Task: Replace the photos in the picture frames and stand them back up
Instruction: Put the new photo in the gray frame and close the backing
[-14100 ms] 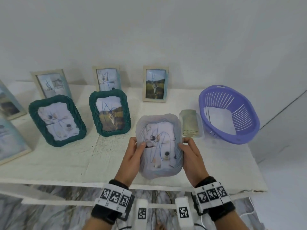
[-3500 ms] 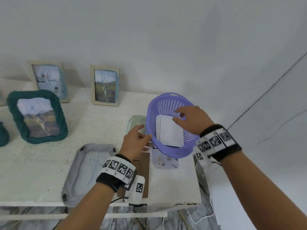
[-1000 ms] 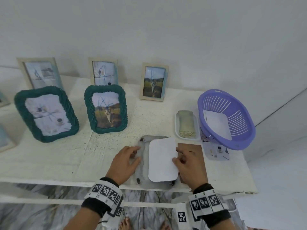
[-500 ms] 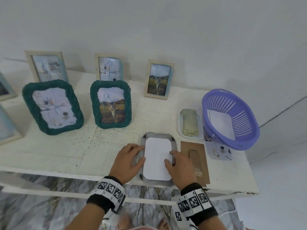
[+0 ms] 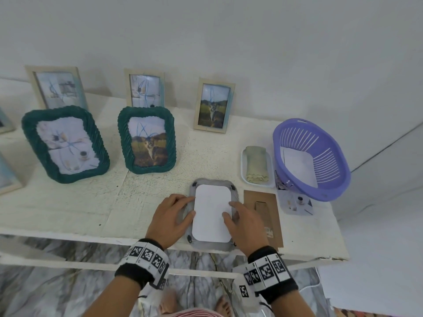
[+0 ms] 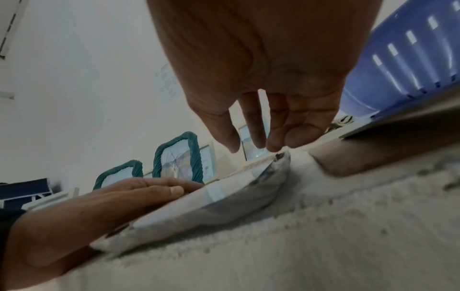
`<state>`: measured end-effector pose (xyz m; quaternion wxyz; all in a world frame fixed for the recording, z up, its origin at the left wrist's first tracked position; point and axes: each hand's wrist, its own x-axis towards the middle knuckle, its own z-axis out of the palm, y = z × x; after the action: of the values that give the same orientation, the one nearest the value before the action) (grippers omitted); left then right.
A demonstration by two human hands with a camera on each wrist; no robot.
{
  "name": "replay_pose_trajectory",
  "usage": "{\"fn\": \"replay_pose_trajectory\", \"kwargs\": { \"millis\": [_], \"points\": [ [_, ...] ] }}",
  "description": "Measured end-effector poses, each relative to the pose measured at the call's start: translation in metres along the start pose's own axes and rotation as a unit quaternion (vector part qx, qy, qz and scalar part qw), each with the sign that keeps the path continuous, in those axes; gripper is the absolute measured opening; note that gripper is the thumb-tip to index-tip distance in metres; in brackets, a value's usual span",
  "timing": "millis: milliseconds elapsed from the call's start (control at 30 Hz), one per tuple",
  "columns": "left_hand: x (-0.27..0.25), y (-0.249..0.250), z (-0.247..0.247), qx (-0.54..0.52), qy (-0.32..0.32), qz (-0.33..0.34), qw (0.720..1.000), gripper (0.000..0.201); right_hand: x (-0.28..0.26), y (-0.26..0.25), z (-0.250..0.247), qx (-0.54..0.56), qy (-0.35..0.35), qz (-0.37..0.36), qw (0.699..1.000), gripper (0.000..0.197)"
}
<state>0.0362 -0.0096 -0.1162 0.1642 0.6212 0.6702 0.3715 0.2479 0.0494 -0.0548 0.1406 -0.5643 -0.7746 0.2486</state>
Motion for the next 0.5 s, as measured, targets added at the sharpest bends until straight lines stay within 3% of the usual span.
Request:
{"fn": "replay_pose_trajectory", "kwargs": {
  "millis": [67, 167, 300, 500],
  "points": [
    [0.0, 0.0, 0.0, -0.005, -0.001, -0.003, 1.0, 0.049, -0.004, 0.003, -0.008, 0.0, 0.054, -0.001, 0.999, 0.029],
    [0.0, 0.0, 0.0, -0.009, -0.003, -0.003, 1.0, 0.048, -0.007, 0.015, -0.024, -0.109, 0.089, 0.057, 0.988, 0.031],
    [0.0, -0.002, 0.001, -0.008, -0.005, -0.001, 1.0, 0.047, -0.01, 0.031, -0.037, -0.201, 0.027, 0.185, 0.962, 0.057],
    [-0.001, -0.003, 0.001, -0.003, -0.008, -0.002, 1.0, 0.048, -0.014, 0.041, -0.036, -0.135, 0.003, 0.203, 0.97, 0.063]
  ]
}}
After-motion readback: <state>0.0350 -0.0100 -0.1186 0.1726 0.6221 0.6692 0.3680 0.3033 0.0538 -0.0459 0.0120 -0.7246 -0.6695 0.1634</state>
